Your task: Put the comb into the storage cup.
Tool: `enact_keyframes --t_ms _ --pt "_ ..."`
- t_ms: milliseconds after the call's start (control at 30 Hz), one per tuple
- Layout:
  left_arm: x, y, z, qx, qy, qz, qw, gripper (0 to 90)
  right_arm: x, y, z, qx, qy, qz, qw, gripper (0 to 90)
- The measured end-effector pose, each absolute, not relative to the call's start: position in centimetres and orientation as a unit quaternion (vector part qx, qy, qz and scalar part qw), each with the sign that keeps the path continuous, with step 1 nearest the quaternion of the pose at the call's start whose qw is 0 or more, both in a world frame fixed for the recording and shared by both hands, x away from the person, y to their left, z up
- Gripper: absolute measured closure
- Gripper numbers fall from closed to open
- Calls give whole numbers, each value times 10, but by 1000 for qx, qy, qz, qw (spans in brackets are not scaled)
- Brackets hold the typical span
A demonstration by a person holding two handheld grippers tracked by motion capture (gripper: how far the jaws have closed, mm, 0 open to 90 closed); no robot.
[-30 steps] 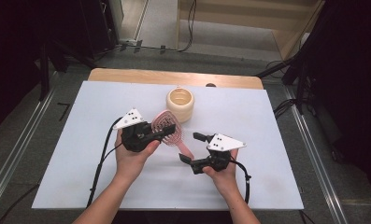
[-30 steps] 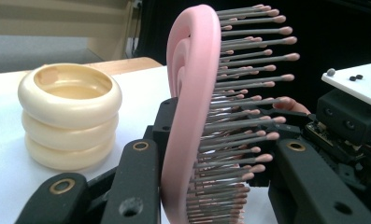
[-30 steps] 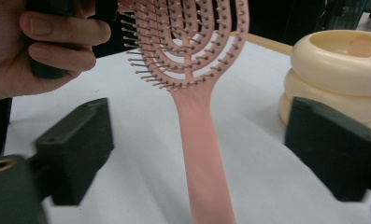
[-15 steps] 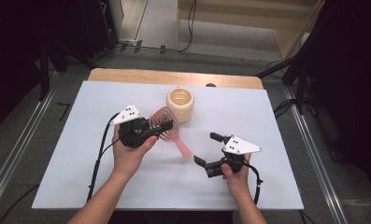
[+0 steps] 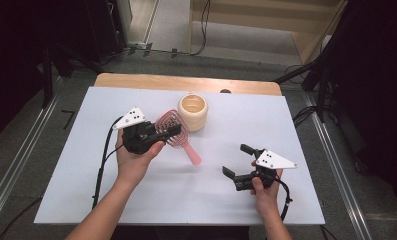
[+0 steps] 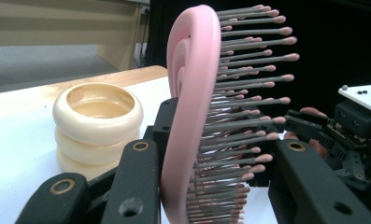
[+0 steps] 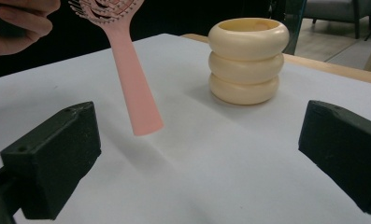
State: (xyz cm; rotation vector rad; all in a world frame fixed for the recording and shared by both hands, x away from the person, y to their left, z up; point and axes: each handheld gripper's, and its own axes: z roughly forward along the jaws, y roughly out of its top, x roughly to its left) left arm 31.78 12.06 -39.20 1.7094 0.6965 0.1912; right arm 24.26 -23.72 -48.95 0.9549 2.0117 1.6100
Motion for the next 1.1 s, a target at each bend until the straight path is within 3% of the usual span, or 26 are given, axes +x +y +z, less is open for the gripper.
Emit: enact_keyframes --t_ms 1100 --pt "338 125 -369 729 297 93 610 648 211 -305 -504 390 692 567 219 0"
